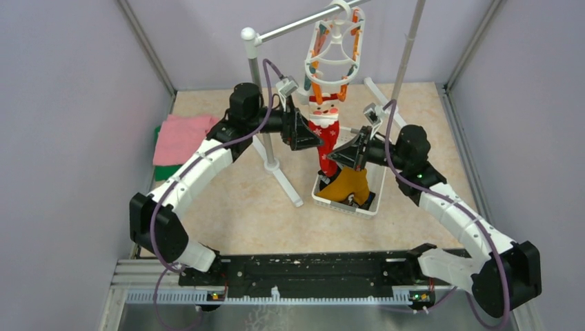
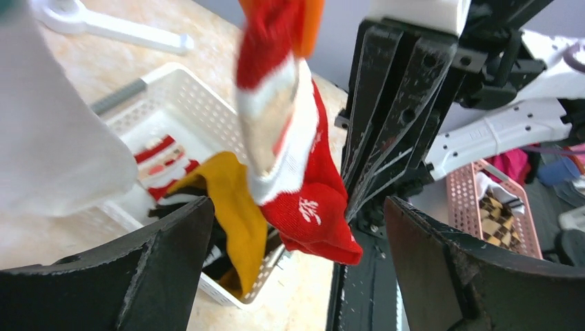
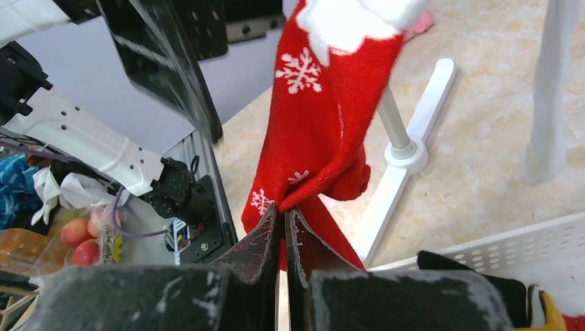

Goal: Remove the socks clipped to the hanger

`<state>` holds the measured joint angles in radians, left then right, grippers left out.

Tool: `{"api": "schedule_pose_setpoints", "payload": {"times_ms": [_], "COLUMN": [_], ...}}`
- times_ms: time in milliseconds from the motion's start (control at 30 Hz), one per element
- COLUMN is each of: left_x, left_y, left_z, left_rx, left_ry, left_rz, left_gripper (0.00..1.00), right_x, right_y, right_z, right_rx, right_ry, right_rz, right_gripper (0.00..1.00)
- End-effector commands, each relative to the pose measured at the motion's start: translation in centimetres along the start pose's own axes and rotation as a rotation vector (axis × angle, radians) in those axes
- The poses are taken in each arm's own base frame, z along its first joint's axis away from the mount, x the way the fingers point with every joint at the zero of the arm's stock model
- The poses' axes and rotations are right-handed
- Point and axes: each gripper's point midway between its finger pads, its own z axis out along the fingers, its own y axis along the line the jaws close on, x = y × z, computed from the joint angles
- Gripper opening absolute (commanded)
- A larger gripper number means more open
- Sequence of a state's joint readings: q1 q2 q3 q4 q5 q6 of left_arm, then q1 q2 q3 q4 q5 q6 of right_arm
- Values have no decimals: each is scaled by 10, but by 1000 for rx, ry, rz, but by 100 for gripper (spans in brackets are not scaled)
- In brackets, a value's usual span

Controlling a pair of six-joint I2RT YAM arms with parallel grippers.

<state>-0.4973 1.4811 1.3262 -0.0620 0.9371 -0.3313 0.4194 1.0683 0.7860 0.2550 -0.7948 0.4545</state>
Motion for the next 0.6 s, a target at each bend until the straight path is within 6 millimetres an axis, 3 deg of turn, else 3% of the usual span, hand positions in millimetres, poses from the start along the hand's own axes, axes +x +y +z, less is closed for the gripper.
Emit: {"api": "schedule_pose_setpoints", "payload": {"times_ms": [0, 233, 333, 567], "left_x": [-50, -82, -95, -106], "left_y": [-7, -12, -4, -5], "left_z": [-14, -24, -23, -15], "left_rx": [-30, -22, -72, -11], "left_ry": [-96, -156, -174, -160], "left_rz": [119, 165, 143, 146], "left_gripper": [99, 99, 99, 99], "right_x": [-21, -24, -25, -26], "right_y": [5, -5, -8, -11], "right_z": [-8, -20, -21, -20], "right_rx": [6, 45, 56, 63], "right_ry": [-25, -30, -35, -39], "right_rz": [3, 37, 37, 46], "right_gripper": [0, 0, 0, 0]}}
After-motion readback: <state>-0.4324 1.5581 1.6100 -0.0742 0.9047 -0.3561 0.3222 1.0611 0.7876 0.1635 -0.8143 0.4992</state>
